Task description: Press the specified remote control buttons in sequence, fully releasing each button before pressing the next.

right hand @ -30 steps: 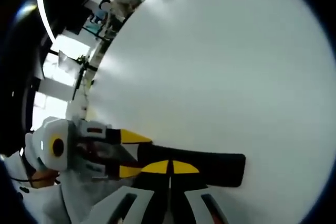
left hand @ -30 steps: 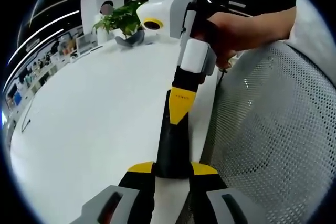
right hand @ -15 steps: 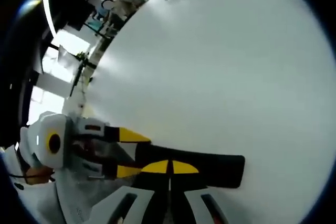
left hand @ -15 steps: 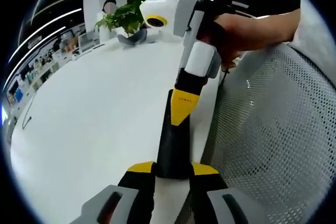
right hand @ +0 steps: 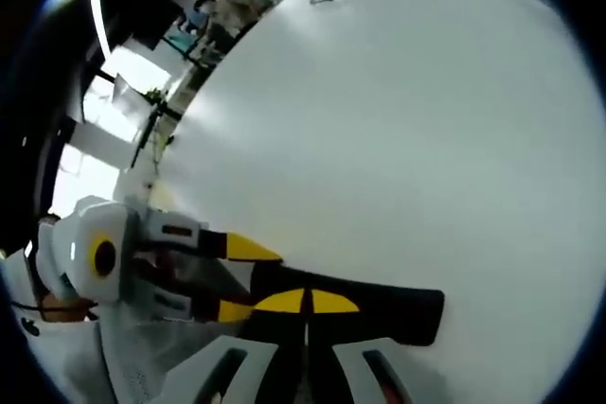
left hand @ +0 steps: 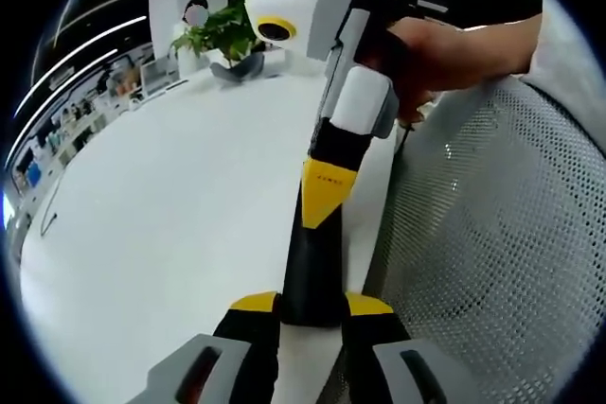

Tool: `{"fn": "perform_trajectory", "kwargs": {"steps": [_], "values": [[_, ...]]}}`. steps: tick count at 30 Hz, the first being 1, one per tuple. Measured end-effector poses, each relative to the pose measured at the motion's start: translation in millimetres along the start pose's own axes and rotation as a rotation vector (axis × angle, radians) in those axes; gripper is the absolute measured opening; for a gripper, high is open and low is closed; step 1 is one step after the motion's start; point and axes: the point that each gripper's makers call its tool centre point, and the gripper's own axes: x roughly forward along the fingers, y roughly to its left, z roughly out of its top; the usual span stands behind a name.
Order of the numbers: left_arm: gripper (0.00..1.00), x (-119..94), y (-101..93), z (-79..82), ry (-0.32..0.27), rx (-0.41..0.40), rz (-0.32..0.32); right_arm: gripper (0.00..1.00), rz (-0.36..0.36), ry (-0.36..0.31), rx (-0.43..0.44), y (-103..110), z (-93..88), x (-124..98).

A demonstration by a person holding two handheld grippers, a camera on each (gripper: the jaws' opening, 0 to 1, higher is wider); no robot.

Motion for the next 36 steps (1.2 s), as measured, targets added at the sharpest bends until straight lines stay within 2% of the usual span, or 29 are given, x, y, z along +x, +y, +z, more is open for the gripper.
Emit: {"fn": "perform_trajectory", "kwargs": {"steps": [10, 14, 20, 24, 32, 36], "values": [[0.24, 0.4, 0.6, 0.1, 0.006, -0.003, 0.0, 0.0, 0.041, 0.029, -0.006, 7.3, -3.9, 4.8], [0.24, 0.7, 0.8, 0.0, 0.006, -0.003, -0.001, 0.0, 0.006, 0.057, -0.036, 2.9, -7.7, 8.3], [0.24, 0.5, 0.8, -0.2, 0.004, -0.004, -0.001, 0.0, 0.018, 0.051, -0.019, 3.2, -6.8, 7.3], [0.24, 0.3, 0.6, -0.2, 0.003, 0.0, -0.001, 0.0, 0.003, 0.045, -0.045, 3.4, -7.0, 8.2], [0.24, 0.3, 0.3, 0.0, 0.013, 0.002, 0.0, 0.0, -0.004, 0.048, -0.021, 2.1, -6.3, 8.8], [0.24, 1.6, 0.9, 1.8, 0.052, -0.031, 0.025, 0.0, 0.005, 0.043, -0.049, 3.9, -6.6, 8.2]]}}
